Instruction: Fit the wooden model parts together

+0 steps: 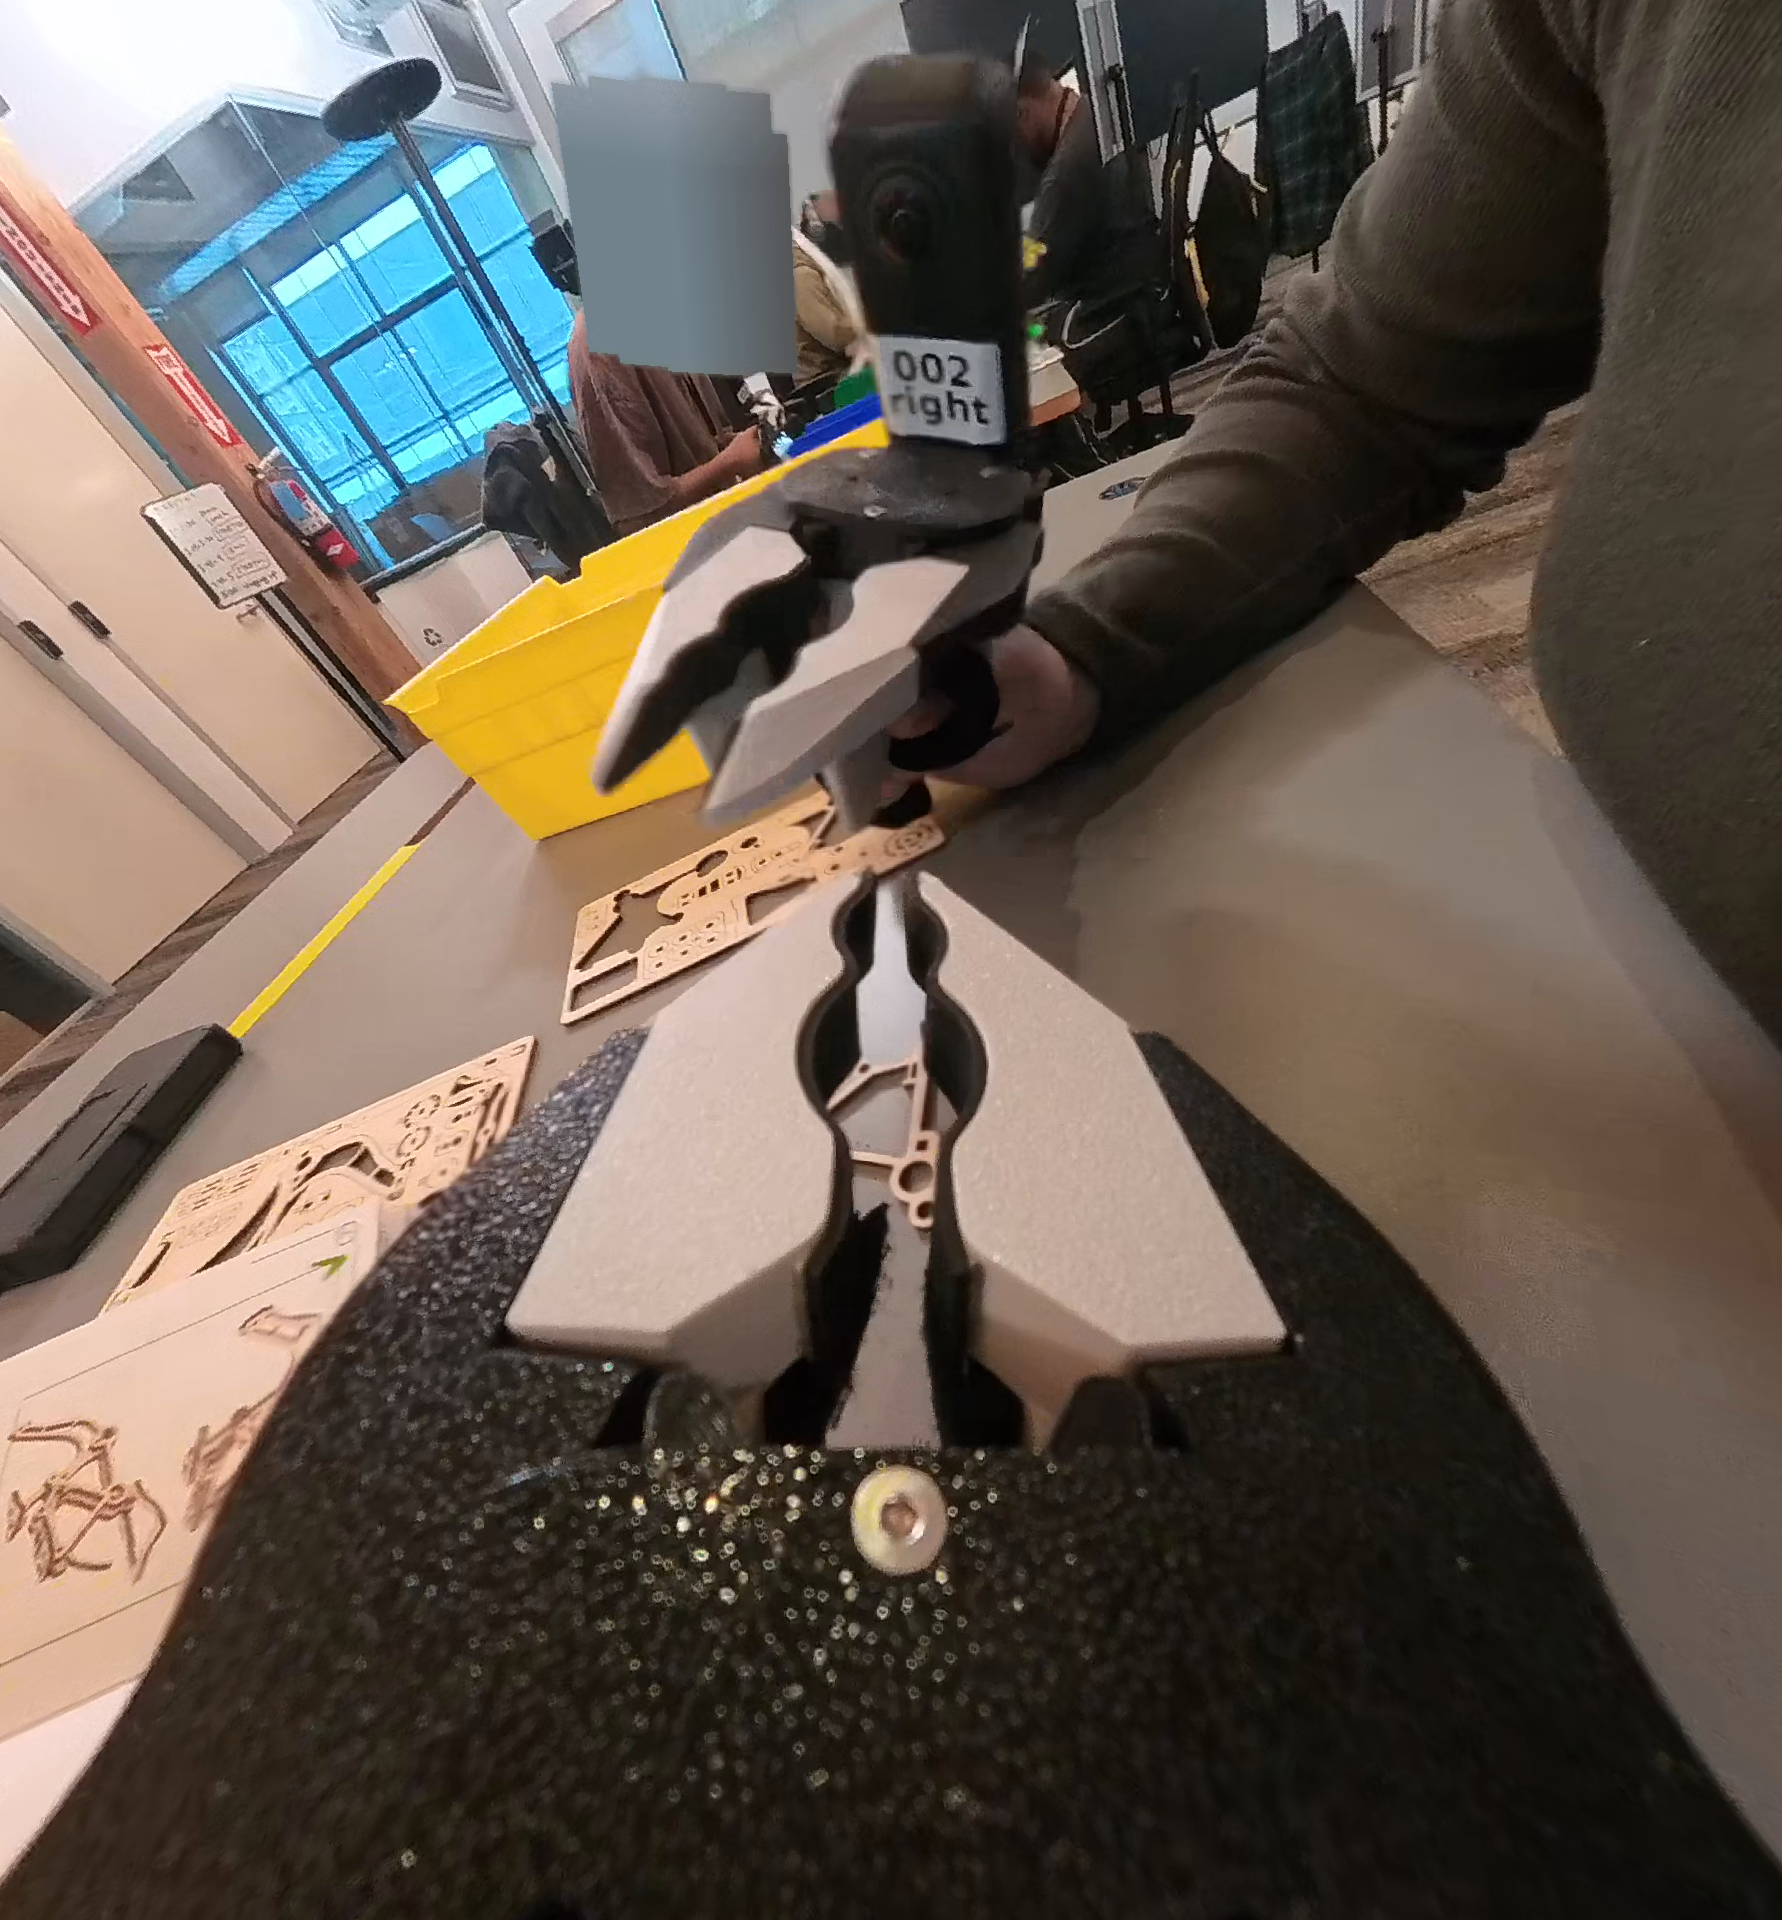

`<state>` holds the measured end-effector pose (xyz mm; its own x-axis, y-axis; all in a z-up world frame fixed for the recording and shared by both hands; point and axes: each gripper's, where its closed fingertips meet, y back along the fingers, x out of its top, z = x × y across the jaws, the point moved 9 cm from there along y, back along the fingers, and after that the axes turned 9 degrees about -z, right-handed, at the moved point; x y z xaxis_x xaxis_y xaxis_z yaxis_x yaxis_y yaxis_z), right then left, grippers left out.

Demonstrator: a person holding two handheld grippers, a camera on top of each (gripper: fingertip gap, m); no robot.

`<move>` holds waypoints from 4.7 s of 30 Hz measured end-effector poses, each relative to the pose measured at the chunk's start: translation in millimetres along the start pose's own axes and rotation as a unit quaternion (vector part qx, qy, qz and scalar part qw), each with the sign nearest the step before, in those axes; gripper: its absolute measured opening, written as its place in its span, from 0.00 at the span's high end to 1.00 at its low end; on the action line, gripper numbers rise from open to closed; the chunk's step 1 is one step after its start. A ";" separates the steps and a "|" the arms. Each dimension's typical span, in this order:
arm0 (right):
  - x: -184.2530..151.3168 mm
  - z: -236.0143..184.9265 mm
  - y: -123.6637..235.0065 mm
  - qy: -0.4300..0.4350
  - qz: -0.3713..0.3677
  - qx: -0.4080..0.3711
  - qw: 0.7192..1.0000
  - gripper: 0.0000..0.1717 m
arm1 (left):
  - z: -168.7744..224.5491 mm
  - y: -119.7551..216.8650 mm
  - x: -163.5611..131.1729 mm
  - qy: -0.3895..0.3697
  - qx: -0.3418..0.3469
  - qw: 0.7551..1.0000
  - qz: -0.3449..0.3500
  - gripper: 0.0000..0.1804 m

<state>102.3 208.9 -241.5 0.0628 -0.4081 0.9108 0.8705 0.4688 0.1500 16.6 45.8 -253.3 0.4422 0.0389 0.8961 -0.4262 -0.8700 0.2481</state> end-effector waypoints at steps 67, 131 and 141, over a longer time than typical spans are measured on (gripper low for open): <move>2.2 -7.3 9.1 0.022 -0.041 0.033 0.998 0.86 | -1.6 32.5 6.2 -0.030 0.086 0.994 0.060 0.96; -39.9 70.0 36.9 -0.235 -0.313 -0.150 0.908 0.64 | -20.5 33.4 -4.5 0.133 -0.072 0.979 0.136 0.96; -67.3 61.5 29.7 -0.303 -0.429 -0.146 0.838 0.21 | -20.6 32.7 -4.3 0.134 -0.073 0.979 0.135 0.96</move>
<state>94.0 298.4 -274.6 -0.8302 0.0167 0.5572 0.5563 -0.0410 0.8300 -15.4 27.3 -241.4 0.0835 -0.0385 0.9958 -0.6162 -0.7873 0.0212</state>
